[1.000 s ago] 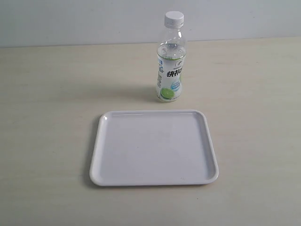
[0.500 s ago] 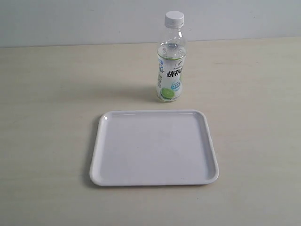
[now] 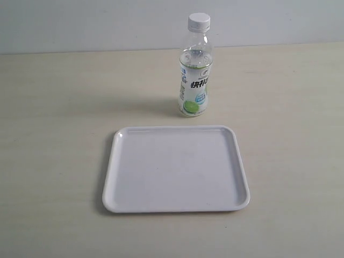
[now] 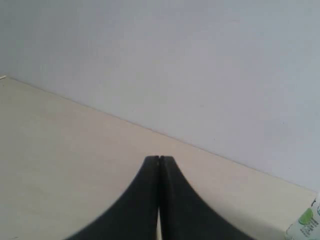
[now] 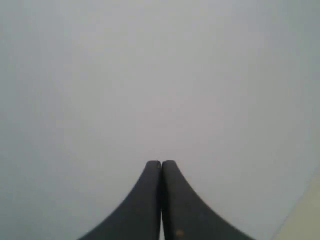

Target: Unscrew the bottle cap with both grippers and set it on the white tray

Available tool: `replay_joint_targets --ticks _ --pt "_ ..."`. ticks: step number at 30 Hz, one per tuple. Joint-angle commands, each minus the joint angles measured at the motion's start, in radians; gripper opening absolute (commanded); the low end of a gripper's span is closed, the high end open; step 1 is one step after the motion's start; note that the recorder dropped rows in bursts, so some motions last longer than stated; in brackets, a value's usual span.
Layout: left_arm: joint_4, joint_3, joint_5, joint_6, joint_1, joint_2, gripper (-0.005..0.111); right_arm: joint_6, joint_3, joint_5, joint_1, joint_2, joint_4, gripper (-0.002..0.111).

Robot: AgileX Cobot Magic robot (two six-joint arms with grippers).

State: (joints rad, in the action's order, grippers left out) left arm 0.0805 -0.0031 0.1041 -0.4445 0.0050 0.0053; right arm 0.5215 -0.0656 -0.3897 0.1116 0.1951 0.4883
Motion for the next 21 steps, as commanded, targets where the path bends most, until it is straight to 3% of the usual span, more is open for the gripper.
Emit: replay_joint_targets --ticks 1,8,13,16,21 --pt "-0.006 0.003 -0.001 0.004 -0.006 -0.005 0.0 -0.269 -0.095 -0.112 0.004 0.143 0.086 0.0" --pt "-0.006 0.003 -0.001 0.004 -0.006 -0.005 0.0 -0.903 -0.467 0.112 0.004 0.531 -0.127 0.0" --pt "-0.006 0.003 -0.001 0.004 -0.006 -0.005 0.0 -1.5 -0.687 0.339 0.065 0.811 0.273 0.0" --pt "-0.006 0.003 -0.001 0.004 -0.006 -0.005 0.0 -1.614 -0.748 0.34 0.108 0.958 0.404 0.0" --pt "-0.006 0.003 -0.001 0.004 -0.006 -0.005 0.0 -1.631 -0.783 0.337 0.17 1.117 0.409 0.0"
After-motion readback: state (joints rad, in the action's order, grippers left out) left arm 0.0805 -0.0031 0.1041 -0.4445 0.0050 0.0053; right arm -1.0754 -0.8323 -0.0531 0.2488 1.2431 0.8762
